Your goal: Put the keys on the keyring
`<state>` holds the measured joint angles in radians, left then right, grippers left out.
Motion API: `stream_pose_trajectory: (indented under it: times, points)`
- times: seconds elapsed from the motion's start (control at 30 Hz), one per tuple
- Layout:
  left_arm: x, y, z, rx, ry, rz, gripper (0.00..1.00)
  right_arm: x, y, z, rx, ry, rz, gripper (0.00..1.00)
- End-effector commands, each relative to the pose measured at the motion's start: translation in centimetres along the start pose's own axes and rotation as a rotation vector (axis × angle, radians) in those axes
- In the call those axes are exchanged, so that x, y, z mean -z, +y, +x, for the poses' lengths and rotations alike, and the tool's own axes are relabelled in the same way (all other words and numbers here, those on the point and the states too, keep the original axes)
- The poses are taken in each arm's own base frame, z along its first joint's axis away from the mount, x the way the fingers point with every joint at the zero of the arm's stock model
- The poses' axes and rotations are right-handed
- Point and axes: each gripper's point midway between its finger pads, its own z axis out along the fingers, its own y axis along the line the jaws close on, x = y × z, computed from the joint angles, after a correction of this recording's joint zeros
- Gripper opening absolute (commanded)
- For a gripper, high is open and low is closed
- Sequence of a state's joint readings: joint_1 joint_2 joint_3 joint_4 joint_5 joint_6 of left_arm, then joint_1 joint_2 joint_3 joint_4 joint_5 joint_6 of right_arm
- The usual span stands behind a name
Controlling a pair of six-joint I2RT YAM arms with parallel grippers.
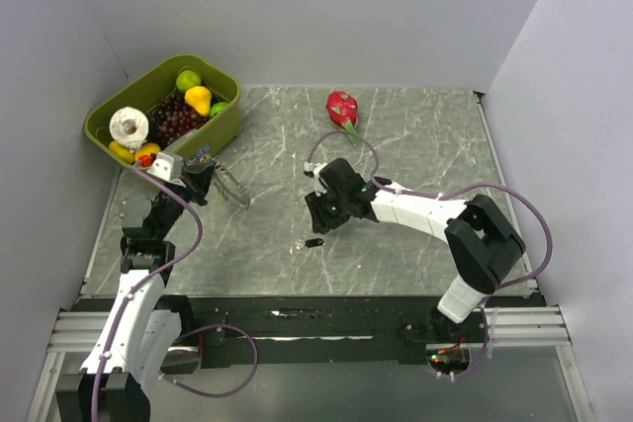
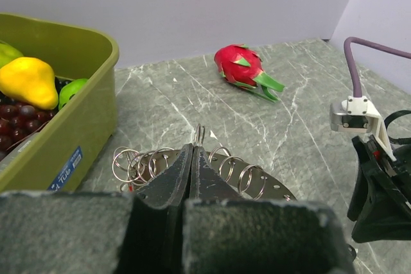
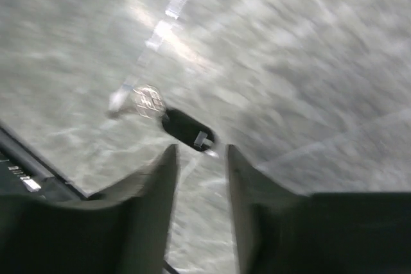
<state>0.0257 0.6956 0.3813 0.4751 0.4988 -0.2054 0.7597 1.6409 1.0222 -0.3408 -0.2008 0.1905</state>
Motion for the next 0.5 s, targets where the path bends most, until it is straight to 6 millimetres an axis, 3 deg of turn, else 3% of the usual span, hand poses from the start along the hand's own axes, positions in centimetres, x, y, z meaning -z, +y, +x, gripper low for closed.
stream_pose_trajectory:
  times: [0.0, 0.2, 0.47]
  points:
    - [-0.2, -0.7, -2.9, -0.038, -0.1, 0.033, 0.01, 0.2, 2.9, -2.1, 0.097, -0.084, -0.143, 0.54]
    - [-0.2, -0.8, -2.9, -0.038, -0.103, 0.034, 0.01, -1.4, 4.5, -1.7, 0.161, -0.034, -0.213, 0.58]
    - [-0.2, -0.8, -2.7, -0.03, -0.098, 0.038, 0.01, -3.5, 4.8, -1.6, 0.159, 0.018, -0.223, 0.5]
